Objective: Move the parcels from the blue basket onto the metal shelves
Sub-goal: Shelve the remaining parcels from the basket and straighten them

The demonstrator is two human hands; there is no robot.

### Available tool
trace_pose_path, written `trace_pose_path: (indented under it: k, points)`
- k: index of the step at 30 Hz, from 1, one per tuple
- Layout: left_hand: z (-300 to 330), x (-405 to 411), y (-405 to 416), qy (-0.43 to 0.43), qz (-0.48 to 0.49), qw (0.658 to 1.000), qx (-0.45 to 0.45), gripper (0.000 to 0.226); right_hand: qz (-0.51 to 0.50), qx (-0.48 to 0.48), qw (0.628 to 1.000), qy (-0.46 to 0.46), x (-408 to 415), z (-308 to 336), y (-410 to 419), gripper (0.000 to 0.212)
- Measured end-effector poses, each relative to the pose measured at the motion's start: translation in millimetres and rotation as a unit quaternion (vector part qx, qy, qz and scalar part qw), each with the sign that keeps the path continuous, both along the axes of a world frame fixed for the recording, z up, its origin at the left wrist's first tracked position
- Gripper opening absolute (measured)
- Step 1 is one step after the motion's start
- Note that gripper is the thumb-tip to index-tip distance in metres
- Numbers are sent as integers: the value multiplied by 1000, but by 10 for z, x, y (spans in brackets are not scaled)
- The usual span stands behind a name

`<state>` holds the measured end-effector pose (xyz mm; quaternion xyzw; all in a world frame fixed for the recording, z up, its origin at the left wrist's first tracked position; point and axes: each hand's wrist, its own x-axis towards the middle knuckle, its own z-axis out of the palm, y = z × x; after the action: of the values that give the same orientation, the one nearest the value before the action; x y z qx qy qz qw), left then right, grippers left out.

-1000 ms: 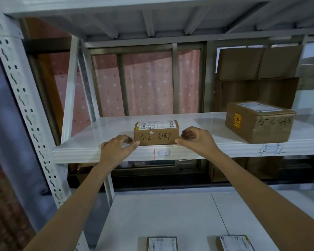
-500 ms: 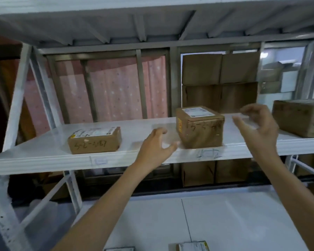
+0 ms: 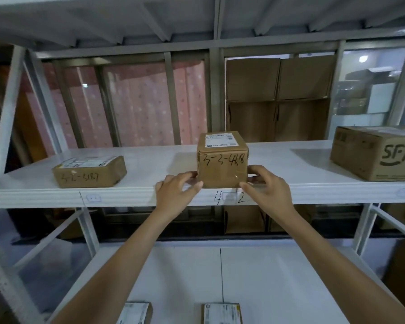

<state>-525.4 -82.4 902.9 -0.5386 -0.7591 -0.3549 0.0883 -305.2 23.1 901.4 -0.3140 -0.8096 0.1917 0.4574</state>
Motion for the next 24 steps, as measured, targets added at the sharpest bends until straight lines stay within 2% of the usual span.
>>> trace_pose_path:
  k: [17,24]
  points:
    - [-42,-24,104,16,40,999,4,40,-68,13,997,-16,-104,0,14,34]
    - [-16,-27,63,6,26,1000,-9,39,-50,7,998,-24,-38,1,-50,37]
